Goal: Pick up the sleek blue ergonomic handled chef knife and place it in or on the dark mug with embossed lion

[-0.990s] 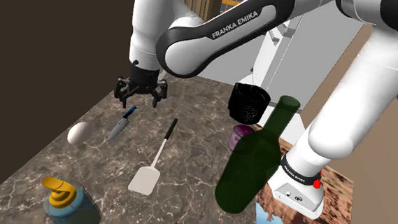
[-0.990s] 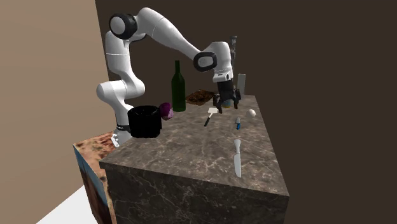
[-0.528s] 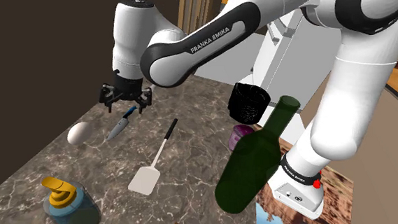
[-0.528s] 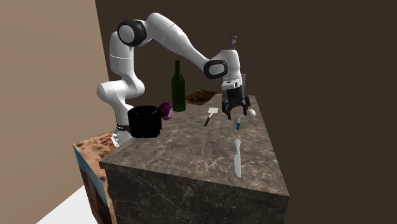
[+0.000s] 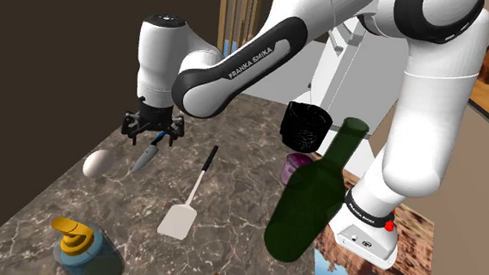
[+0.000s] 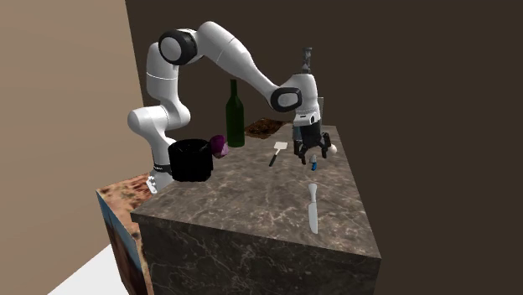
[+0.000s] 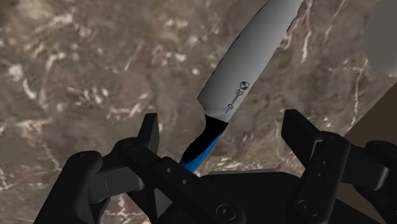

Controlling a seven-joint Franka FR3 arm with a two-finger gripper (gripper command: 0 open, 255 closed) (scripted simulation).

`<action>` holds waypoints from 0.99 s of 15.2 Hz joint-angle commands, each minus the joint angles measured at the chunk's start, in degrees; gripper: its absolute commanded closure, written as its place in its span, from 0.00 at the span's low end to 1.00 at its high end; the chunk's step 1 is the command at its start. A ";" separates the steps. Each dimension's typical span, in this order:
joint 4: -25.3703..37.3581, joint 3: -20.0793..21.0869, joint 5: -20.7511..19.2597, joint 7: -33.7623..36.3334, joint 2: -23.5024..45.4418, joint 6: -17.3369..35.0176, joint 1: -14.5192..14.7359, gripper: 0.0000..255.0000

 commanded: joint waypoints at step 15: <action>0.19 0.23 0.41 -0.29 -0.42 -0.53 -0.18 1.00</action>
